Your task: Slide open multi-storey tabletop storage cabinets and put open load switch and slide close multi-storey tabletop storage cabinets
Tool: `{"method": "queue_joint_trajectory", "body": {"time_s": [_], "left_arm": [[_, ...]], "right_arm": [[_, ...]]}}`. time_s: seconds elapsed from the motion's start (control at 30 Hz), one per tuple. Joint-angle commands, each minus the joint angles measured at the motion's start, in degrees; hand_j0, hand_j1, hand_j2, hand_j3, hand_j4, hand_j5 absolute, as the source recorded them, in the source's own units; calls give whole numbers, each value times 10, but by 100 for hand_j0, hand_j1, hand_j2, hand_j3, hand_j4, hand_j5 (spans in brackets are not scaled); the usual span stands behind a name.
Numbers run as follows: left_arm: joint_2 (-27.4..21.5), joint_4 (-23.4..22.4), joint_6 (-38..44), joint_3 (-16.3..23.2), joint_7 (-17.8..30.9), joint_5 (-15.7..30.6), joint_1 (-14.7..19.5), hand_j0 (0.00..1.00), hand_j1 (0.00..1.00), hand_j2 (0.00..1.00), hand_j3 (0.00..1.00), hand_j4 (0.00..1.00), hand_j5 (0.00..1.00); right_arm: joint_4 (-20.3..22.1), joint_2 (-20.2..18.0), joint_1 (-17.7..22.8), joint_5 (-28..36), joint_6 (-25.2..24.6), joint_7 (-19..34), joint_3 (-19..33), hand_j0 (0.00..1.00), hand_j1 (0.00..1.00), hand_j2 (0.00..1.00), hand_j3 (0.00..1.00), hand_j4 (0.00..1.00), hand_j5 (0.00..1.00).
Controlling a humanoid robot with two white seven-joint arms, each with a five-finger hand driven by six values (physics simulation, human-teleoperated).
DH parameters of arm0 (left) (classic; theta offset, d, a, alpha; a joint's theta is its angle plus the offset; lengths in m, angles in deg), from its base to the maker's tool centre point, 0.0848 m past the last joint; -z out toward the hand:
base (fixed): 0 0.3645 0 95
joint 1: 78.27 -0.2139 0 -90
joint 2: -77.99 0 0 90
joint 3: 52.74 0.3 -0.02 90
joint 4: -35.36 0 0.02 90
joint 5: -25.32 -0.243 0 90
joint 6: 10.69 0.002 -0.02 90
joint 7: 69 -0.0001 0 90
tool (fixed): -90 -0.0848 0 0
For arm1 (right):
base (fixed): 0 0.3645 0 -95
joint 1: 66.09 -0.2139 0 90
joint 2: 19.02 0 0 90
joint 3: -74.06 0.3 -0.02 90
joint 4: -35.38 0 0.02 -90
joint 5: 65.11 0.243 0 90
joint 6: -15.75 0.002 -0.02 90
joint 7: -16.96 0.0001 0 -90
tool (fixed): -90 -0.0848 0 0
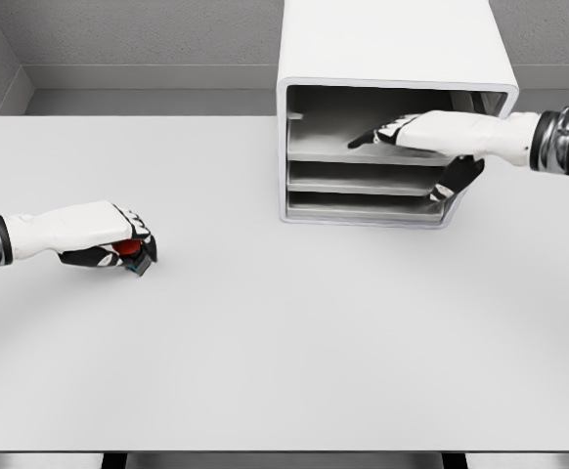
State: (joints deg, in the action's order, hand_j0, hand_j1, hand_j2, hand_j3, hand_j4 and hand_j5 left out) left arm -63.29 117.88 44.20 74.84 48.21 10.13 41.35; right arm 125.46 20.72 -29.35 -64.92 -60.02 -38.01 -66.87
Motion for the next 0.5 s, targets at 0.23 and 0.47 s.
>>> {"method": "queue_joint_trajectory", "body": {"time_s": [0.23, 0.47], "left_arm": [[-43, 105, 1, -11, 2, 65, 2, 40, 40, 40, 40, 40, 40], [-65, 178, 1, -37, 2, 99, 6, 40, 40, 40, 40, 40, 40]], "right_arm": [[-8, 5, -4, -22, 4, 0, -28, 100, 100, 100, 100, 100, 100], [31, 2, -12, -25, 19, 0, -31, 100, 100, 100, 100, 100, 100]]}}
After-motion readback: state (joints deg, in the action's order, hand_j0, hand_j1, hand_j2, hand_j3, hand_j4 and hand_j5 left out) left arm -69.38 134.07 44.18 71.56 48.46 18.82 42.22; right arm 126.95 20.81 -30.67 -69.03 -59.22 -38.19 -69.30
